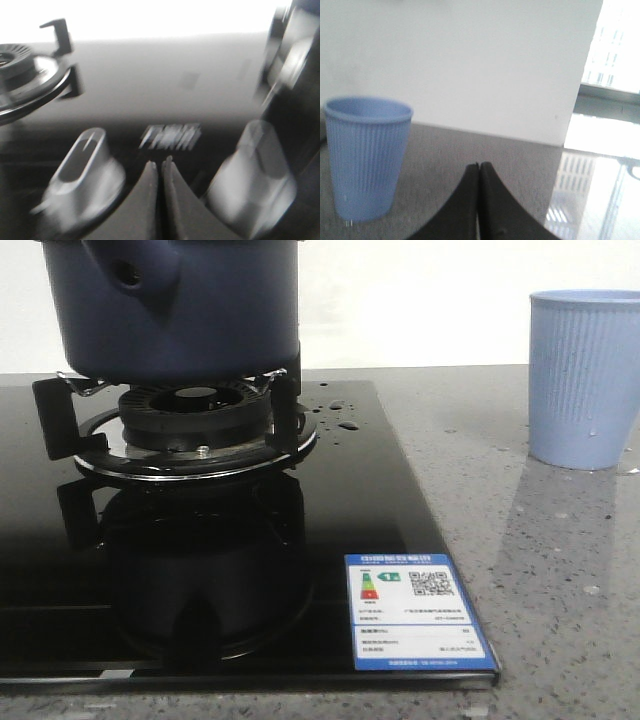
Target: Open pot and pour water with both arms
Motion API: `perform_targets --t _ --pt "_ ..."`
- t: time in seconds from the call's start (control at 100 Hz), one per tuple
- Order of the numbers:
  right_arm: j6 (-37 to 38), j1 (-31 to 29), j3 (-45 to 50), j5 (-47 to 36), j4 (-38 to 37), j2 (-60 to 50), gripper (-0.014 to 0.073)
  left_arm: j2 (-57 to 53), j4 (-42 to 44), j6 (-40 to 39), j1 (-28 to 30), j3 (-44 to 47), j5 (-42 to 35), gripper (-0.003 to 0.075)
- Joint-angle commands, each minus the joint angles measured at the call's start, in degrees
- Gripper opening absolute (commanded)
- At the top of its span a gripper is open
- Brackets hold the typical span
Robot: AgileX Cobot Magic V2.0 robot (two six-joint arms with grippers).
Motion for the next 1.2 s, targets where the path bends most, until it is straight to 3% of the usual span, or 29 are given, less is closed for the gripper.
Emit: perform_targets --t 0.0,0.15,0.23,0.4,0.62,0.83,0.99,1.08,1.19 --pt "1.0 -0.3 0.3 -9.9 4.1 -1.2 -0.0067 -1.6 -17.7 -0.3 0.2 2.3 -11.0 -0.0020" --pt "4.7 -0.3 0.3 -7.4 16.9 -1.2 -0.0067 -1.6 -44.3 -0.3 0.2 2.2 -18.2 -0.0020" --pt "4.8 -0.3 0.1 -6.2 22.2 -1.2 -0.0067 -1.6 -52.7 -0.3 0.2 2.2 -18.3 -0.0020" --pt "6.7 -0.2 -4.3 -1.4 22.6 -1.0 -0.0067 -1.6 -51.1 -0.1 0.2 -0.7 -9.9 -0.0020" --pt "5.3 -0.1 -16.2 22.3 21.7 8.0 -0.0067 4.4 -41.0 7.8 0.2 -12.9 6.0 -0.0019" --pt "4.8 3.0 -28.1 42.0 24.6 21.7 -0.0067 20.9 -42.5 24.8 -0.5 -26.1 20.9 -0.0018" --pt "3.9 6.3 -34.8 53.9 31.8 29.4 -0.0069 29.9 -53.9 39.3 -5.4 -32.6 27.5 -0.0018" --pt "-4.3 7.9 -37.6 54.6 38.2 30.6 -0.0074 33.6 -62.9 49.8 -7.3 -35.2 31.7 -0.0018" --pt "-21.1 8.6 -40.9 53.3 46.8 30.6 -0.0074 37.2 -72.0 63.2 -8.1 -38.2 38.6 -0.0018"
